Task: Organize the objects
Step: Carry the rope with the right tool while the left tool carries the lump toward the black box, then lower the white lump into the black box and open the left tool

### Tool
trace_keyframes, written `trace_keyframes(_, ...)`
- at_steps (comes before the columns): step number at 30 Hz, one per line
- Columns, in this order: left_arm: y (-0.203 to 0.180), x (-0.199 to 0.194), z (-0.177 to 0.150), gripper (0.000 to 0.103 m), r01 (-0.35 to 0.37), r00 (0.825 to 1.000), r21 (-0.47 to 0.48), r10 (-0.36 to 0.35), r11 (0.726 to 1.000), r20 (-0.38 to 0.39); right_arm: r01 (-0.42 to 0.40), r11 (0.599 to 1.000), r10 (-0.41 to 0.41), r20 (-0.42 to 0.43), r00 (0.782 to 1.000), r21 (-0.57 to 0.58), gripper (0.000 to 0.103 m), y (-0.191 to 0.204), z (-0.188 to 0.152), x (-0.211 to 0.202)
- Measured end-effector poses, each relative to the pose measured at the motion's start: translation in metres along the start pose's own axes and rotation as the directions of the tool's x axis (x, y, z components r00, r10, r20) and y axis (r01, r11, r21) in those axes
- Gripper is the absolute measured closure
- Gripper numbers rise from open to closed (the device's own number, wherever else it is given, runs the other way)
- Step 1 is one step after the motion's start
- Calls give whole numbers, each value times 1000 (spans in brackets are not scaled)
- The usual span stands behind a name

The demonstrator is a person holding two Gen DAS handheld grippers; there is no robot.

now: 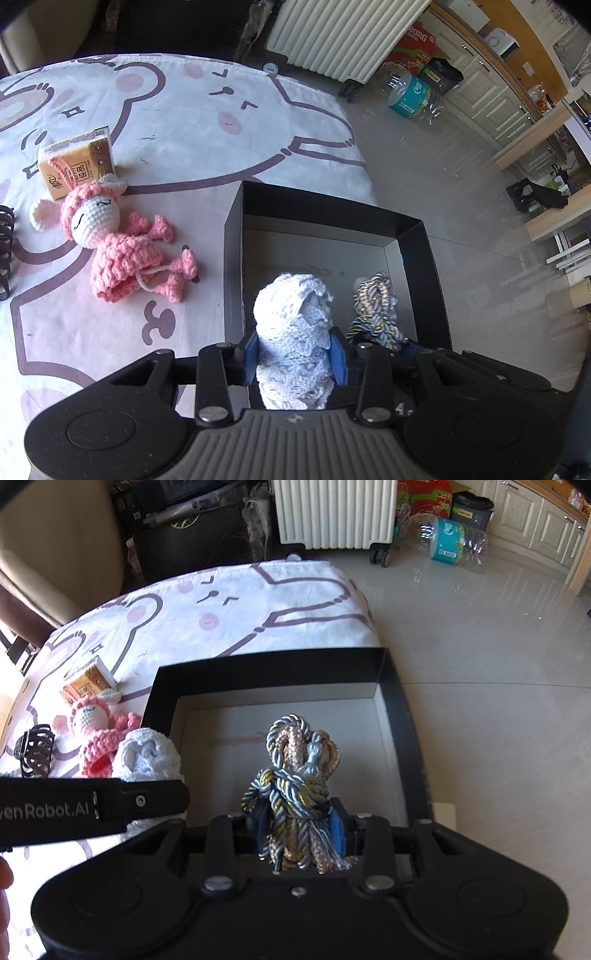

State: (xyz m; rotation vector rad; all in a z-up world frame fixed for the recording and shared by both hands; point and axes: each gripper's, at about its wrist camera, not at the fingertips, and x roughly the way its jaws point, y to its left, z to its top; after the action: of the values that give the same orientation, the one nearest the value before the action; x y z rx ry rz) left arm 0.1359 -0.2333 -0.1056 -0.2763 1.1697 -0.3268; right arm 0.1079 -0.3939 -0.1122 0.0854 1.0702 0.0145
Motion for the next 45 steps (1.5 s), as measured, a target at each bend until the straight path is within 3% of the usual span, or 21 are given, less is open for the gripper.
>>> trace_keyframes(7,4,-11,1,58,28,999,9,-28,1000,-16,-4,1000,4,-39,999,-6,69,8,-6,16)
trace_keyframes(10,1,-21,2,39,-23,1000,56,22,998,22,0,1000,-1,-52,999,-17,69,12,-8,21)
trace_keyframes(11,1,-22,2,38,-35,999,75,33,997,29,1,1000,-2,-54,999,-20,69,13,-8,22)
trace_keyframes(25,20,-25,10,38,-79,997,51,78,996,24,1,999,-5,-87,996,-46,68,23,-7,25)
trace_keyframes(32,27,-28,13,38,-87,996,39,85,995,30,-14,999,13,-25,1000,-39,69,32,4,14)
trace_keyframes(38,28,-31,15,38,-77,997,37,76,996,30,16,998,-18,-30,999,-60,69,31,7,3)
trace_keyframes(45,28,-33,15,38,-73,997,34,72,997,34,-112,993,110,-37,993,-42,69,34,8,-21)
